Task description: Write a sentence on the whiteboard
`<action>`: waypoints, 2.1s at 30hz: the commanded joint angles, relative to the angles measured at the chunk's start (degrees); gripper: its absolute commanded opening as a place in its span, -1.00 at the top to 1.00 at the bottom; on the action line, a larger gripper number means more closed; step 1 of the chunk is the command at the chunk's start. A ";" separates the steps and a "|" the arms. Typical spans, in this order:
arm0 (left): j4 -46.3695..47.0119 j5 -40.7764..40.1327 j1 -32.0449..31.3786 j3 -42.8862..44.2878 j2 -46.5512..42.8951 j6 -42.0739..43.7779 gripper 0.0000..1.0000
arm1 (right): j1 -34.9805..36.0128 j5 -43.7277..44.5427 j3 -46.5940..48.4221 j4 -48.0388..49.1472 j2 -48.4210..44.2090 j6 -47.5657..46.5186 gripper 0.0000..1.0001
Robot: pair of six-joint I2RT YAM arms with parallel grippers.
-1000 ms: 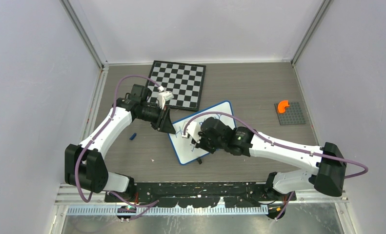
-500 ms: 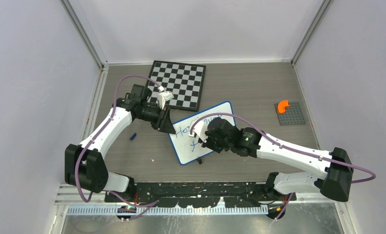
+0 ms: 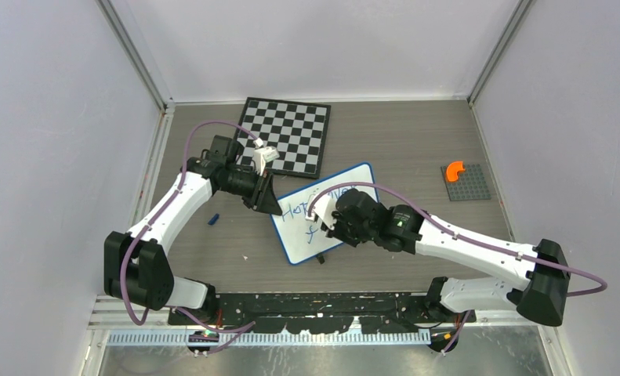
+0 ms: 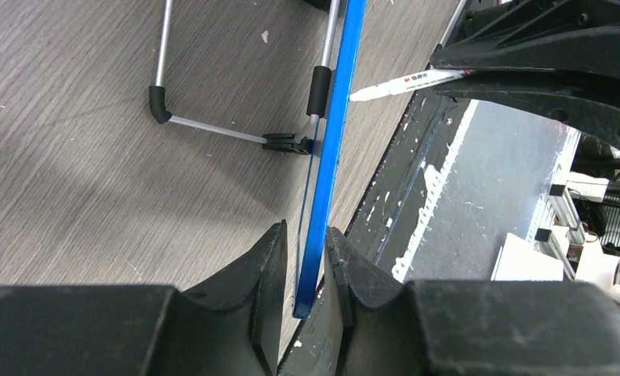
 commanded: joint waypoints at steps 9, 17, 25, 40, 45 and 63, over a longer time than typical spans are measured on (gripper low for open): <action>0.60 1.05 -0.25 1.29 -0.91 0.24 0.49 | -0.27 4.60 2.86 3.75 1.78 0.71 0.99; 0.60 1.01 -0.25 1.19 -0.83 0.39 0.49 | -0.26 2.56 2.91 4.70 3.43 0.76 0.99; 0.61 0.83 -0.25 0.89 -0.84 0.73 0.49 | -0.21 1.81 0.96 5.03 4.36 0.29 1.00; 0.69 0.93 -0.25 0.98 -0.22 0.65 0.49 | -0.44 4.03 0.39 2.13 1.37 -1.12 0.99; 0.63 0.83 -0.25 1.06 -0.40 0.47 0.49 | -1.23 4.88 1.64 2.13 0.99 -1.48 1.00; 0.78 0.72 -0.25 0.81 -0.40 0.49 0.49 | -1.94 2.14 0.83 2.13 1.17 -0.47 0.99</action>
